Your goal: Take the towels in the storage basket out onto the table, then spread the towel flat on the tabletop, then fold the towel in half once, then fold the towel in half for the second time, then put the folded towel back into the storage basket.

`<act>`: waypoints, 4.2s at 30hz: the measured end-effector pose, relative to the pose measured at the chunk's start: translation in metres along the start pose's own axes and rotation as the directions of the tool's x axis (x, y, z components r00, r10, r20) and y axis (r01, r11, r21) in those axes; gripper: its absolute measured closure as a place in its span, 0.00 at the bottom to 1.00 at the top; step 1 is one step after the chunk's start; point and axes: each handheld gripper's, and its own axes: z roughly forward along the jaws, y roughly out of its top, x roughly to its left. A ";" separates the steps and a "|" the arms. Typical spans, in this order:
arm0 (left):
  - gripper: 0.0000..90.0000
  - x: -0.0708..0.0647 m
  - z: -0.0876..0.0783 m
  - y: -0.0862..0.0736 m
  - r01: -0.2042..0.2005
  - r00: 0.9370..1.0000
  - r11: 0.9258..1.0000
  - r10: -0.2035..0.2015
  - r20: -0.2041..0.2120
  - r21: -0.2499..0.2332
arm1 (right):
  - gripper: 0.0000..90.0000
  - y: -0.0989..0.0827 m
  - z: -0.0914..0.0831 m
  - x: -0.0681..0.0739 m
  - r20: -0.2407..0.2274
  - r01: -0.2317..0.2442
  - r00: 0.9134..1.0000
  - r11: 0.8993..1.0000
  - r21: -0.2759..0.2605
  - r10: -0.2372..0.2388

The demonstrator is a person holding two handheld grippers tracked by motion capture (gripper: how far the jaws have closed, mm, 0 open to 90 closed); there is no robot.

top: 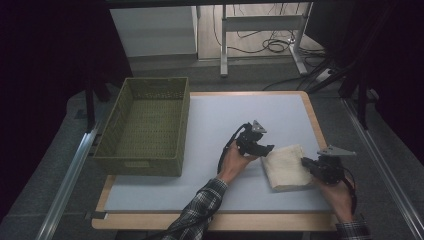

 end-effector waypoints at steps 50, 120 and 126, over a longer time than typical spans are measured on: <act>0.93 -0.008 0.022 -0.019 0.026 0.997 0.990 -0.036 0.065 0.140 | 0.93 -0.041 -0.019 -0.007 -0.105 -0.122 0.986 0.990 0.064 0.128; 0.92 0.082 -0.171 0.009 -0.034 0.936 0.993 0.070 -0.344 0.109 | 0.93 0.121 0.031 0.121 -0.341 0.081 0.934 0.993 -0.087 -0.106; 0.92 0.089 -0.181 0.012 -0.037 0.927 0.994 0.074 -0.368 0.107 | 0.93 0.133 0.035 0.128 -0.350 0.079 0.931 0.993 -0.089 -0.106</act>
